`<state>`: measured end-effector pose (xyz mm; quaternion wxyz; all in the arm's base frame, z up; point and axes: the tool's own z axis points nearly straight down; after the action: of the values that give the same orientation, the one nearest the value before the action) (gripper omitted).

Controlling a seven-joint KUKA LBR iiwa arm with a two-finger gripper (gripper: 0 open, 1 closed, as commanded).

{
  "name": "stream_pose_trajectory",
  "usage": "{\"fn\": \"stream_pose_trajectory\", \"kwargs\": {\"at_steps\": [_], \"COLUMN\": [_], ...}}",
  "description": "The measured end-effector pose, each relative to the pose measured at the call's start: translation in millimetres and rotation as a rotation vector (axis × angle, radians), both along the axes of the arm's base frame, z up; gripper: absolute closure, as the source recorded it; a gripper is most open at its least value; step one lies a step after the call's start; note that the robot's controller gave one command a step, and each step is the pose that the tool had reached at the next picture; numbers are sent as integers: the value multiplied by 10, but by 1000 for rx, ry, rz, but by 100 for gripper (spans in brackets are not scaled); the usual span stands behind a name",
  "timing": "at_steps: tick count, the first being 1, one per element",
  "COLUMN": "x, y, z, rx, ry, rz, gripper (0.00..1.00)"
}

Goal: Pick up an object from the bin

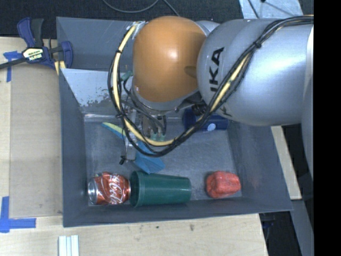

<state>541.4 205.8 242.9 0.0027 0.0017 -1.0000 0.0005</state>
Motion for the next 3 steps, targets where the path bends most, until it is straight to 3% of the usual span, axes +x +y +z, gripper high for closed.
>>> {"fn": "stream_pose_trajectory", "kwargs": {"at_steps": [1,2,3], "x": [16,14,43], "y": [-10,-35,-115], "z": [48,475,367], "rx": [2,-1,7], "ry": [-8,1,-22], "rz": [-3,-20,-35], "gripper": [0,0,0]}}
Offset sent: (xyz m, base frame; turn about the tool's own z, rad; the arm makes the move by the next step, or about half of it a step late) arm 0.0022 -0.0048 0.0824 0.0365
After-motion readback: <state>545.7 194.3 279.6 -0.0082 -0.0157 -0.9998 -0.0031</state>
